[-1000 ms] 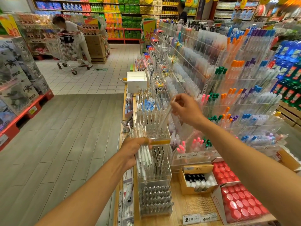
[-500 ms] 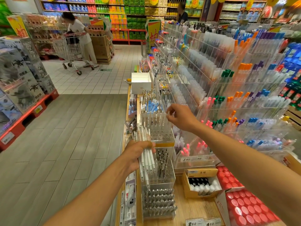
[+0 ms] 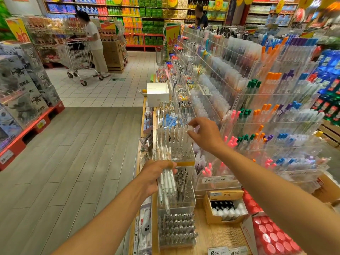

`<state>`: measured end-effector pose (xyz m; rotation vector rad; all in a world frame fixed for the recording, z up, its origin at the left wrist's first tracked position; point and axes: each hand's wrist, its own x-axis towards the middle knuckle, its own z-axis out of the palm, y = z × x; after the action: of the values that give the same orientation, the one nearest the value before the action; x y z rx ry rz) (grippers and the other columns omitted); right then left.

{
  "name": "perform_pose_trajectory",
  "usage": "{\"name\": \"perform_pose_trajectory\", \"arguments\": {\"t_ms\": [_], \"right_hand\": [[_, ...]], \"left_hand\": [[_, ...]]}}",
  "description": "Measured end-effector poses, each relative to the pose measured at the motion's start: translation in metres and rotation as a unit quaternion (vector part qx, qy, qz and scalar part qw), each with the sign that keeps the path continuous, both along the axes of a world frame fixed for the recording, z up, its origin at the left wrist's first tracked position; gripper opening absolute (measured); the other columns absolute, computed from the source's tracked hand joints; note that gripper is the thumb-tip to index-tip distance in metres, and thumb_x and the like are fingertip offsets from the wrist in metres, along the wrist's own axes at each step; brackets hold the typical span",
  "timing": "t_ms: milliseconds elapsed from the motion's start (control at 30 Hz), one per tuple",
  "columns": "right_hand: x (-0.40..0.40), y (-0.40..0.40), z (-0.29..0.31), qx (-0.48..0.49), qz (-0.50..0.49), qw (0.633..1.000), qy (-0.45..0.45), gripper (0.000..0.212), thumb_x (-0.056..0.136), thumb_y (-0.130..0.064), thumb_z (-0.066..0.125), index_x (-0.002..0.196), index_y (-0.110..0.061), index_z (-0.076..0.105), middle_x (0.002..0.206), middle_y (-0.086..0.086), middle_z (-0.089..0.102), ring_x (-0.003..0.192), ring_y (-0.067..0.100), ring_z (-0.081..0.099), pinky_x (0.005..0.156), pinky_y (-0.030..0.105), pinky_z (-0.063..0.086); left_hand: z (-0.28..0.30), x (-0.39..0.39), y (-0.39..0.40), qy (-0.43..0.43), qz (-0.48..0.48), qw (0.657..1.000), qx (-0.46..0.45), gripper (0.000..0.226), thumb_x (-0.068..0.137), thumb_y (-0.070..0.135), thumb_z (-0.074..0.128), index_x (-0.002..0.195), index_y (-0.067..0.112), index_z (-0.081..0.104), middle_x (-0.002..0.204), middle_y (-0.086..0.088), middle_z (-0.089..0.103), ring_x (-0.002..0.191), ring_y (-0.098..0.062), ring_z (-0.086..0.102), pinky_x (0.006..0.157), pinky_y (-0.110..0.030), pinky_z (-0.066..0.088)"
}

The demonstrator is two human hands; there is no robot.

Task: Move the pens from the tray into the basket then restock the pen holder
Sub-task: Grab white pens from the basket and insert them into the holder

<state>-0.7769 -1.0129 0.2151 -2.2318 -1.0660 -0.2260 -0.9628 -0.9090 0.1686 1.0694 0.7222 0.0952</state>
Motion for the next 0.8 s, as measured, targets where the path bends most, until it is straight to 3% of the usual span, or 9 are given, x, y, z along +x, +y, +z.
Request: {"name": "perform_pose_trajectory", "arguments": {"t_ms": [100, 200, 300, 433, 567, 800], "right_hand": [[-0.017, -0.008, -0.001, 0.067, -0.031, 0.988, 0.137, 0.008, 0.086, -0.022, 0.071, 0.089, -0.021, 0.063, 0.082, -0.007, 0.063, 0.073, 0.009, 0.059, 0.064, 0.019, 0.045], [-0.040, -0.014, -0.010, -0.026, 0.074, 0.940, 0.331, 0.006, 0.091, -0.025, 0.065, 0.093, -0.019, 0.064, 0.085, -0.001, 0.069, 0.067, 0.010, 0.062, 0.058, 0.022, 0.050], [-0.056, -0.015, -0.020, -0.014, 0.136, 0.896, 0.423, 0.012, 0.095, -0.024, 0.060, 0.097, -0.014, 0.066, 0.081, 0.001, 0.069, 0.057, 0.007, 0.057, 0.052, 0.020, 0.045], [-0.061, -0.015, -0.022, 0.022, 0.137, 0.870, 0.473, 0.014, 0.095, -0.022, 0.061, 0.092, -0.010, 0.066, 0.072, -0.001, 0.065, 0.054, 0.006, 0.052, 0.049, 0.018, 0.041], [-0.058, -0.015, -0.020, 0.030, 0.126, 0.859, 0.496, 0.012, 0.095, -0.019, 0.060, 0.087, -0.009, 0.063, 0.063, -0.007, 0.063, 0.051, 0.006, 0.051, 0.049, 0.021, 0.040], [-0.045, -0.014, 0.002, 0.060, 0.112, 0.879, 0.460, 0.015, 0.097, -0.007, 0.052, 0.083, -0.006, 0.058, 0.069, 0.004, 0.057, 0.056, 0.010, 0.055, 0.054, 0.022, 0.046]], "left_hand": [[0.002, 0.000, -0.004, -0.005, 0.001, 1.000, -0.004, 0.031, 0.081, 0.000, 0.072, 0.110, -0.010, 0.067, 0.076, -0.016, 0.071, 0.059, -0.020, 0.067, 0.057, -0.029, 0.053], [0.004, 0.001, -0.008, -0.023, 0.001, 1.000, -0.015, 0.039, 0.080, -0.003, 0.071, 0.116, -0.013, 0.062, 0.078, -0.018, 0.069, 0.058, -0.020, 0.067, 0.051, -0.027, 0.052], [0.005, 0.000, -0.012, -0.048, -0.012, 0.998, -0.024, 0.035, 0.078, -0.009, 0.068, 0.113, -0.015, 0.065, 0.080, -0.019, 0.068, 0.062, -0.022, 0.067, 0.052, -0.026, 0.053], [0.006, -0.002, -0.013, -0.068, -0.024, 0.996, -0.042, 0.028, 0.078, -0.012, 0.065, 0.106, -0.009, 0.067, 0.085, -0.018, 0.071, 0.067, -0.024, 0.069, 0.055, -0.029, 0.056], [0.004, -0.003, -0.014, -0.060, -0.022, 0.997, -0.046, 0.032, 0.081, -0.009, 0.066, 0.111, -0.016, 0.063, 0.087, -0.020, 0.072, 0.069, -0.026, 0.071, 0.057, -0.030, 0.058], [0.000, -0.002, -0.011, -0.054, -0.025, 0.994, -0.088, 0.015, 0.083, -0.007, 0.061, 0.094, -0.011, 0.068, 0.074, -0.021, 0.068, 0.058, -0.027, 0.067, 0.052, -0.032, 0.056]]}}
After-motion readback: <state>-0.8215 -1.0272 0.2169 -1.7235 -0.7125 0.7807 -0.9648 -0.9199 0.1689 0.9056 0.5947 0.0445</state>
